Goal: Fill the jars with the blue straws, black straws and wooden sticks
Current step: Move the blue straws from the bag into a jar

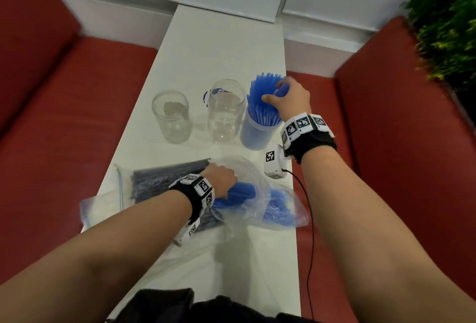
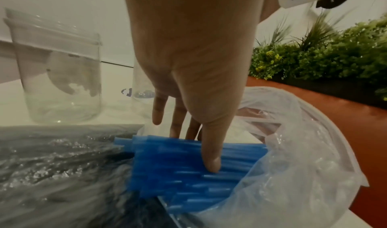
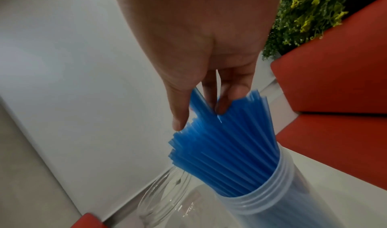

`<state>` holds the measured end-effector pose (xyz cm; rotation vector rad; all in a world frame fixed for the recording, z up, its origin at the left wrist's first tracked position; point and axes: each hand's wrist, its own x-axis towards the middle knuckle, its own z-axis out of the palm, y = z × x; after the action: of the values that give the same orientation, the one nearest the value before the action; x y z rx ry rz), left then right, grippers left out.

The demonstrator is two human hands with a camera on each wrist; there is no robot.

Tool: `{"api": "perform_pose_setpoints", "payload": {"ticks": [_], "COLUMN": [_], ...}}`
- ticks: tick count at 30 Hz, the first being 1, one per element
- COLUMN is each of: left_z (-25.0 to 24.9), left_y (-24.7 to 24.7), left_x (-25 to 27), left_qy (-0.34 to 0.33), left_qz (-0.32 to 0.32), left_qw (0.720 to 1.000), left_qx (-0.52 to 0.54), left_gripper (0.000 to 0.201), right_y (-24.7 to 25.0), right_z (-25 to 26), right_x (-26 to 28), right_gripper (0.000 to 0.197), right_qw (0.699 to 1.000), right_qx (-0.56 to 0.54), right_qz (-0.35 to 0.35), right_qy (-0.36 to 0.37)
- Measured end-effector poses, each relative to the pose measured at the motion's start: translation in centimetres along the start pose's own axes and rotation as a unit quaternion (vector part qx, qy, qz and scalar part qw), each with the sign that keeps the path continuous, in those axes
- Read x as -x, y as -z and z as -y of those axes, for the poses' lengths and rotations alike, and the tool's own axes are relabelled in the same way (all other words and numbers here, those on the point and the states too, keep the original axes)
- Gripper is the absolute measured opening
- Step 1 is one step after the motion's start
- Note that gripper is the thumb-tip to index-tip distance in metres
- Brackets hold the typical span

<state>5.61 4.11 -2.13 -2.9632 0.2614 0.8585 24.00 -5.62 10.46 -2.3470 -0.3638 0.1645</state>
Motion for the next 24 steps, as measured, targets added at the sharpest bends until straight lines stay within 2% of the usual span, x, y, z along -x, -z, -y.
{"api": "perform_pose_setpoints", "payload": {"ticks": [3, 5, 7, 10, 13, 15, 17, 20, 22, 24], "left_z": [0.0, 0.0, 0.0, -0.2, -0.3, -0.4, -0.5, -0.9, -1.0, -1.1], "left_y": [0.0, 0.1, 0.3, 0.8, 1.1, 1.1, 1.1, 1.4, 1.7, 2.2], "left_x": [0.1, 0.1, 0.1, 0.1, 0.2, 0.4, 0.6, 1.0, 1.4, 2.0], "left_qy": [-0.004, -0.001, 0.004, 0.009, 0.012, 0.012, 0.017, 0.029, 0.049, 0.075], "left_qz": [-0.005, -0.001, 0.007, 0.021, 0.033, 0.044, 0.053, 0.067, 0.07, 0.072], "left_qw": [1.0, 1.0, 0.999, 0.998, 0.998, 0.997, 0.996, 0.994, 0.994, 0.993], "left_qx": [-0.024, -0.031, -0.041, -0.052, -0.061, -0.067, -0.075, -0.08, -0.072, -0.048], "left_gripper": [0.028, 0.025, 0.027, 0.027, 0.025, 0.025, 0.026, 0.027, 0.028, 0.03], "right_y": [-0.4, -1.2, -2.4, -4.6, -5.5, -5.1, -4.4, -3.8, -4.1, -4.4], "right_z": [0.4, 1.0, 1.1, 0.0, -1.0, -0.7, -0.1, 0.7, 0.7, 0.2], "right_x": [0.3, 0.2, 0.1, 0.7, 1.3, 1.4, 1.8, 4.5, 7.0, 9.3], "right_gripper": [0.042, 0.04, 0.047, 0.064, 0.075, 0.075, 0.067, 0.048, 0.045, 0.048], "right_qw": [0.989, 0.975, 0.968, 0.953, 0.942, 0.956, 0.971, 0.96, 0.948, 0.953], "right_qx": [0.019, 0.074, 0.178, 0.286, 0.315, 0.268, 0.184, 0.01, -0.097, -0.143], "right_qz": [-0.119, -0.148, -0.089, 0.026, 0.056, 0.046, -0.012, -0.103, -0.078, 0.015], "right_qy": [0.086, 0.147, 0.152, 0.1, 0.105, 0.113, 0.154, 0.259, 0.293, 0.268]}}
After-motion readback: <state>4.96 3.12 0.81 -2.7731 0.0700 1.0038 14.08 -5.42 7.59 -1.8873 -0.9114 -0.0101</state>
